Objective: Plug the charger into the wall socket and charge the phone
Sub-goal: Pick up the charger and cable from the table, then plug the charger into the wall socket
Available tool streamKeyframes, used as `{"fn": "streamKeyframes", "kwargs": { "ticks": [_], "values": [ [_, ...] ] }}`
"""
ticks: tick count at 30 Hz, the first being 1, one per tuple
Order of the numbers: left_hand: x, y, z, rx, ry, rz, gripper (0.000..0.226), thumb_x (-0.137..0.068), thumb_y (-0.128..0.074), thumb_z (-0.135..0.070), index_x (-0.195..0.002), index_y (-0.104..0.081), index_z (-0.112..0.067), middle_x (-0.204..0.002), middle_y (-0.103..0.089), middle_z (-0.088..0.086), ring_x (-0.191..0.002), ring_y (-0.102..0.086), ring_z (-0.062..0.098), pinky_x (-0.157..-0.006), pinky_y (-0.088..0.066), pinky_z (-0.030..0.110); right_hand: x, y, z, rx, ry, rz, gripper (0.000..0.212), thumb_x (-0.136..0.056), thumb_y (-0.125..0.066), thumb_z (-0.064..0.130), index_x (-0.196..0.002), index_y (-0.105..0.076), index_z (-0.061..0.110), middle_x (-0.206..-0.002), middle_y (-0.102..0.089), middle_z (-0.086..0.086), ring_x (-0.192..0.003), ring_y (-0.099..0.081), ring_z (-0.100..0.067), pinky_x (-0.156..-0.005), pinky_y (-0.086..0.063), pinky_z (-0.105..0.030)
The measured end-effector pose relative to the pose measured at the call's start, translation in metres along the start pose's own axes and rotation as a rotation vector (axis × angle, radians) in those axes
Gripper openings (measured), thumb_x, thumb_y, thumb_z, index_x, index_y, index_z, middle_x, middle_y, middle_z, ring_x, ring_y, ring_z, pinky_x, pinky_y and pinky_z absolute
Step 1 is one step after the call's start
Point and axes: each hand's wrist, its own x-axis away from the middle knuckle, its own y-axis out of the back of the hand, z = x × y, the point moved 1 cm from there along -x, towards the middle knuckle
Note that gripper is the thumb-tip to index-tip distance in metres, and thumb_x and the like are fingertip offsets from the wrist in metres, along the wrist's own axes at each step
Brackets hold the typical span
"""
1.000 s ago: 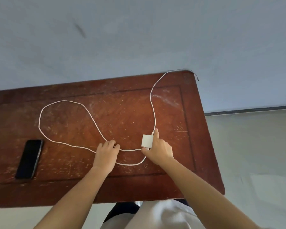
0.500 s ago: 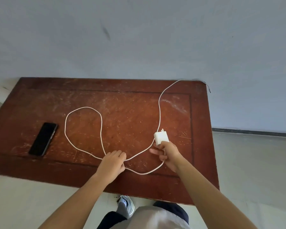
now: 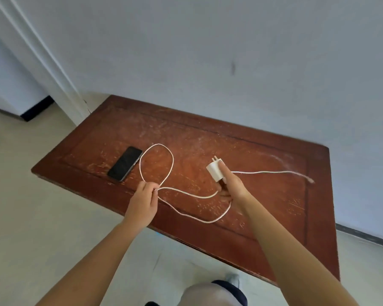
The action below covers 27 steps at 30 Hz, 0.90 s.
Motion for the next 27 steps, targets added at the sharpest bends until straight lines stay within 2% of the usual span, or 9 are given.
{"fn": "streamKeyframes", "kwargs": {
  "ticks": [6, 9, 13, 15, 17, 18, 21, 23, 27],
  "values": [
    [0.037, 0.087, 0.094, 0.205, 0.118, -0.019, 0.026, -0.096, -0.053, -0.016, -0.121, -0.058, -0.014, -0.102, -0.055, 0.001, -0.086, -0.057, 0.011, -0.077, -0.049, 0.029, 0.026, -0.157, 0.028, 0.065, 0.055, 0.412, 0.047, -0.093, -0.052, 0.063, -0.087, -0.069, 0.019, -0.05, -0.032, 0.004, -0.04, -0.016, -0.01, -0.033, -0.02, -0.019],
    [0.059, 0.134, 0.146, 0.157, 0.115, -0.047, 0.047, -0.087, -0.064, -0.02, -0.131, -0.049, -0.02, -0.119, -0.052, 0.005, -0.08, -0.054, 0.014, -0.079, -0.054, 0.037, 0.039, -0.242, 0.043, 0.078, 0.133, 0.552, 0.044, -0.091, -0.056, 0.062, -0.084, -0.064, 0.019, -0.049, -0.035, 0.003, -0.04, -0.017, -0.01, -0.036, -0.016, -0.022],
    [0.077, 0.188, 0.197, 0.295, 0.218, -0.112, 0.091, -0.081, -0.073, -0.038, -0.151, -0.015, -0.03, -0.144, -0.027, 0.001, -0.104, -0.055, 0.023, -0.093, -0.054, 0.042, 0.049, -0.341, 0.049, -0.016, 0.104, 0.764, 0.041, -0.09, -0.059, 0.055, -0.079, -0.063, 0.016, -0.044, -0.039, 0.005, -0.038, -0.023, -0.008, -0.031, -0.024, -0.018],
    [0.077, 0.209, 0.219, 0.477, 0.241, -0.132, 0.08, -0.084, -0.071, -0.039, -0.148, -0.023, -0.035, -0.14, -0.029, 0.001, -0.092, -0.054, 0.018, -0.093, -0.052, 0.032, 0.046, -0.382, 0.046, -0.048, 0.064, 0.822, 0.04, -0.09, -0.058, 0.054, -0.081, -0.063, 0.015, -0.042, -0.038, 0.005, -0.037, -0.022, -0.008, -0.031, -0.024, -0.017],
    [0.079, 0.228, 0.24, 0.565, 0.231, -0.13, 0.026, -0.094, -0.061, -0.035, -0.12, -0.059, -0.031, -0.123, -0.052, 0.001, -0.08, -0.058, 0.003, -0.082, -0.048, 0.015, 0.035, -0.418, 0.04, -0.027, 0.063, 0.803, 0.04, -0.092, -0.055, 0.054, -0.083, -0.061, 0.015, -0.044, -0.034, 0.004, -0.035, -0.024, -0.007, -0.032, -0.019, -0.019],
    [0.08, 0.237, 0.253, 0.609, 0.26, -0.153, 0.015, -0.098, -0.055, -0.035, -0.101, -0.068, -0.027, -0.106, -0.064, -0.004, -0.075, -0.059, -0.004, -0.074, -0.046, 0.011, 0.026, -0.433, 0.036, 0.008, 0.085, 0.747, 0.041, -0.094, -0.054, 0.055, -0.085, -0.06, 0.015, -0.047, -0.032, 0.003, -0.036, -0.024, -0.008, -0.033, -0.019, -0.02],
    [0.083, 0.256, 0.297, 0.702, 0.423, -0.286, 0.044, -0.101, -0.048, -0.038, -0.067, -0.065, -0.014, -0.055, -0.063, -0.011, -0.049, -0.052, -0.002, -0.056, -0.043, 0.017, -0.011, -0.467, 0.018, 0.148, 0.135, 0.398, 0.049, -0.092, -0.057, 0.059, -0.1, -0.059, 0.011, -0.054, -0.038, 0.003, -0.04, -0.023, -0.008, -0.034, -0.022, -0.02],
    [0.082, 0.272, 0.327, 0.658, 0.478, -0.383, 0.046, -0.097, -0.054, -0.04, -0.057, -0.049, -0.017, -0.047, -0.045, -0.009, -0.044, -0.037, 0.005, -0.049, -0.034, 0.025, -0.041, -0.488, 0.001, 0.186, 0.127, 0.246, 0.05, -0.093, -0.057, 0.059, -0.106, -0.061, 0.011, -0.053, -0.044, 0.004, -0.04, -0.026, -0.007, -0.034, -0.023, -0.02],
    [0.066, 0.306, 0.394, 0.61, 0.474, -0.469, 0.049, -0.091, -0.065, -0.032, -0.055, -0.033, -0.022, -0.046, -0.03, -0.01, -0.048, -0.026, 0.008, -0.045, -0.025, 0.021, -0.104, -0.547, -0.035, 0.214, 0.084, 0.205, 0.053, -0.093, -0.056, 0.06, -0.113, -0.061, 0.011, -0.054, -0.049, 0.003, -0.042, -0.028, -0.007, -0.038, -0.023, -0.021]
  ]
}}
